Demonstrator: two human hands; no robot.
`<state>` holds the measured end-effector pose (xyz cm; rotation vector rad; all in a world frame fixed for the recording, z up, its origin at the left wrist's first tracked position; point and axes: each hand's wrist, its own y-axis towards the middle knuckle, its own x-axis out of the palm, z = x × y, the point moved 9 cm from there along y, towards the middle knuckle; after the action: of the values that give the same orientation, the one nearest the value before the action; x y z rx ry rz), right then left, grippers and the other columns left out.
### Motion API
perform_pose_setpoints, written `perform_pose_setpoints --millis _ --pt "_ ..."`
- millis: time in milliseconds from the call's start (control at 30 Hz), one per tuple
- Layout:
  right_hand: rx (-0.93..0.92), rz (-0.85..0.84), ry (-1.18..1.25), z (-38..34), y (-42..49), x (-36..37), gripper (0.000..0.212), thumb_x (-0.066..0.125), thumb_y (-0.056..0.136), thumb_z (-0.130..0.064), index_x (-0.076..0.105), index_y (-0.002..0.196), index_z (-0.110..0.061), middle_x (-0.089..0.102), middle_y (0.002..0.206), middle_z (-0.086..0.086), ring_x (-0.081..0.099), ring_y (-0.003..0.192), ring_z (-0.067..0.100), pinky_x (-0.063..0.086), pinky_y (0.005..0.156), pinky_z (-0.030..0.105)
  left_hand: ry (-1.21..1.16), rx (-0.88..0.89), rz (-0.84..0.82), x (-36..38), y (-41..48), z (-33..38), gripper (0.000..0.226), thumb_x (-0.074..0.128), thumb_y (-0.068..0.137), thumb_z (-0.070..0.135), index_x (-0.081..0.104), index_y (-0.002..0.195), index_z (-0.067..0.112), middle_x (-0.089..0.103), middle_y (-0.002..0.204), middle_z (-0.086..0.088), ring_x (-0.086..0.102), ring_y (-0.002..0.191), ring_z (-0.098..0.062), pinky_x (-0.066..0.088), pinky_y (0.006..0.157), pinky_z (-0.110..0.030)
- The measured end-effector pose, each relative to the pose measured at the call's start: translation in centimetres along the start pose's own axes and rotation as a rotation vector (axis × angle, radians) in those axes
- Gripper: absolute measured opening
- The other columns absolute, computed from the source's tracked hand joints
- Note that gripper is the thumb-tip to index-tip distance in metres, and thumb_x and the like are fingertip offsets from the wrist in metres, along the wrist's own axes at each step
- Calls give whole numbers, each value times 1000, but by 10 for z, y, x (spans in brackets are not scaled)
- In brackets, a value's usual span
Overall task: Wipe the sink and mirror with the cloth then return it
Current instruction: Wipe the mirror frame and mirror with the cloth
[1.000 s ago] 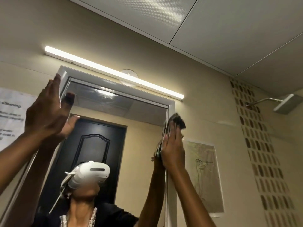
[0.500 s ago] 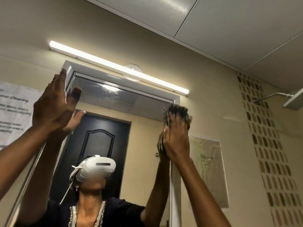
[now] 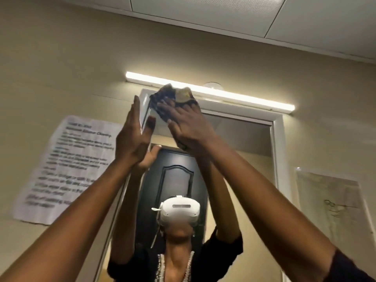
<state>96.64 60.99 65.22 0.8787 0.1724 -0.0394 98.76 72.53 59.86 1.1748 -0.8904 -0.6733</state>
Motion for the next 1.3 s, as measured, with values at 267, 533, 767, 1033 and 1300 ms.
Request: perform_pose_setpoints --millis 267,533,767,1033,1300 --pt "195 127 -104 -1 40 -7 46 24 100 -37 29 145 -27 36 152 0 24 143 23 14 119 45 30 104 19 4 0 5 109 7 67 91 5 152 22 10 162 -5 17 147 -26 32 102 -33" --pt "-121 -53 52 -85 42 17 48 37 94 -38 44 137 -18 51 141 6 39 135 23 18 118 39 -284 -49 63 -17 -5 -1 79 39 92 54 9 152 10 26 156 -16 34 141 -27 36 107 -14" --pt "-325 -167 86 -164 -57 44 48 44 94 -37 44 138 -15 56 135 8 45 129 27 22 114 44 -307 -84 57 -68 -29 -11 84 19 86 71 11 152 21 14 161 -1 17 141 -1 18 117 -18" --pt "-449 -290 38 -158 -137 54 54 34 95 -33 26 148 -24 43 149 6 30 142 24 15 119 45 -327 -263 -92 -41 -27 -18 56 7 100 46 16 151 26 19 160 4 18 145 -11 10 120 -40" --pt "334 97 -43 51 -32 -19 51 27 100 -31 19 150 -28 19 160 -3 11 148 15 6 122 43 -288 -137 -40 -26 -34 -1 84 16 84 71 22 150 21 32 151 5 36 129 -4 30 105 -19"
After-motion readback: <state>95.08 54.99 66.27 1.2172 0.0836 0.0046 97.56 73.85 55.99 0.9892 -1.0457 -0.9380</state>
